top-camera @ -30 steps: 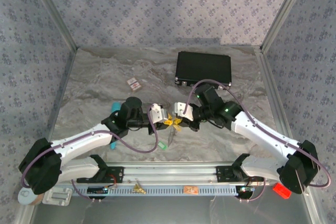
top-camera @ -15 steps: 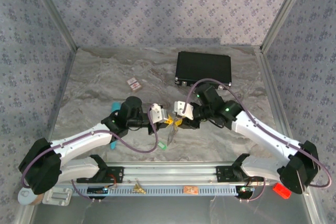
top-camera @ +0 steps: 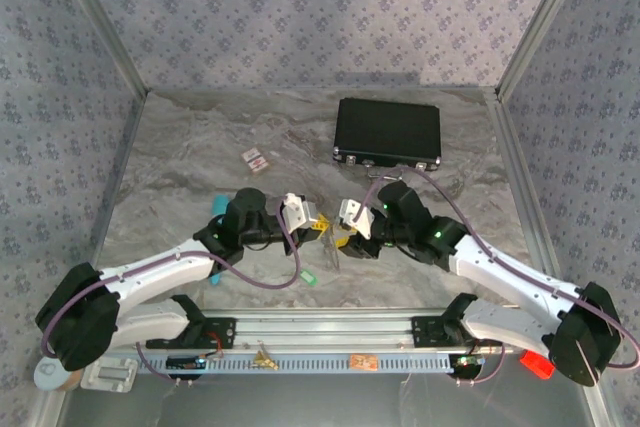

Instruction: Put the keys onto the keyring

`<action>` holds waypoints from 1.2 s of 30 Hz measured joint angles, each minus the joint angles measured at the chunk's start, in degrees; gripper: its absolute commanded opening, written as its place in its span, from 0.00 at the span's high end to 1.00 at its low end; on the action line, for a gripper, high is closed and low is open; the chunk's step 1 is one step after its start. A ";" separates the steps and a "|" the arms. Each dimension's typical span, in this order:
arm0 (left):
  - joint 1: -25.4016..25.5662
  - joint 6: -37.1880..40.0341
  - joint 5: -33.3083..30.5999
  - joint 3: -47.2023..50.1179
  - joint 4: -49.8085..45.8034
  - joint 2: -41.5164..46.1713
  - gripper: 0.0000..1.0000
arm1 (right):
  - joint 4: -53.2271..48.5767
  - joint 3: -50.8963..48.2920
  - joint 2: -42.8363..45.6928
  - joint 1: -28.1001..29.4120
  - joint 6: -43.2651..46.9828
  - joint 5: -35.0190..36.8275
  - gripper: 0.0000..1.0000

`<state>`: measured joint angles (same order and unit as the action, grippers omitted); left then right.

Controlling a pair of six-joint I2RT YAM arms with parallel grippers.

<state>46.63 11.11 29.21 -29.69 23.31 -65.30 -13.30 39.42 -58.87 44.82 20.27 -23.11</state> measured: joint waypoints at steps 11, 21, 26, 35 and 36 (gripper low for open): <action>0.00 -1.84 -0.09 0.46 2.71 0.02 1.00 | 4.94 -0.11 -2.82 0.50 -1.90 3.06 0.72; 0.15 -3.32 0.57 2.51 6.25 0.04 1.00 | 5.73 0.02 -4.68 0.61 -1.84 2.27 0.92; 0.15 -3.54 1.68 2.97 6.97 0.04 1.00 | 2.67 1.95 -6.27 0.59 -0.04 0.72 0.92; 0.15 -2.58 2.47 2.97 7.85 0.04 1.00 | -1.68 2.93 -4.70 -1.18 3.37 -3.13 0.68; 0.15 -2.38 2.47 2.97 7.85 0.04 1.00 | -1.68 2.71 -3.69 -1.84 3.56 -3.32 0.67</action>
<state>46.78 8.73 31.68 -26.72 31.16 -65.25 -14.98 42.13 -62.57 42.98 23.83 -26.44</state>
